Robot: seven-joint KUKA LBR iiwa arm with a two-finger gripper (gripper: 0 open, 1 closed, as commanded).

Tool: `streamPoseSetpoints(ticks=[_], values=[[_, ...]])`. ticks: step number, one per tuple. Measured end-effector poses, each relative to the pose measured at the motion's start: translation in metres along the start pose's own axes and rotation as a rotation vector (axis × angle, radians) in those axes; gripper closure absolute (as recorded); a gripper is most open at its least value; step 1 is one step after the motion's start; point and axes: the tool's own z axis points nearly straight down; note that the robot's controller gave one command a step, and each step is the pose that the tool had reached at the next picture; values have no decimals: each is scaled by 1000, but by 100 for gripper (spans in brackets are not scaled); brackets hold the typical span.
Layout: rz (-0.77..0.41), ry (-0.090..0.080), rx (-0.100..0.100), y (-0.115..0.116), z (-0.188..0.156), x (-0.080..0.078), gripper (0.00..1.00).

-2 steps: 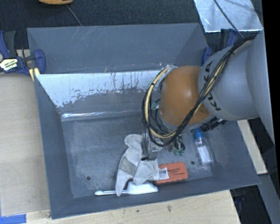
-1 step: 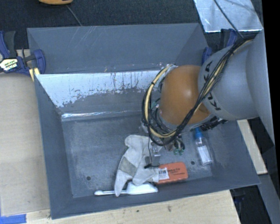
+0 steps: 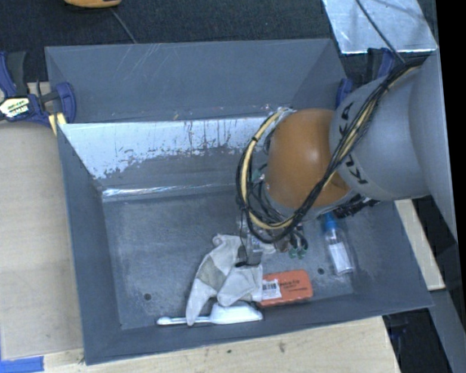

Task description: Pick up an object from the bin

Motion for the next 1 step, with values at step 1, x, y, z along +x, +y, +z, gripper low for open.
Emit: streamPoseSetpoints(ticks=[1], values=[[0, 0, 0, 0, 0, 0, 100]])
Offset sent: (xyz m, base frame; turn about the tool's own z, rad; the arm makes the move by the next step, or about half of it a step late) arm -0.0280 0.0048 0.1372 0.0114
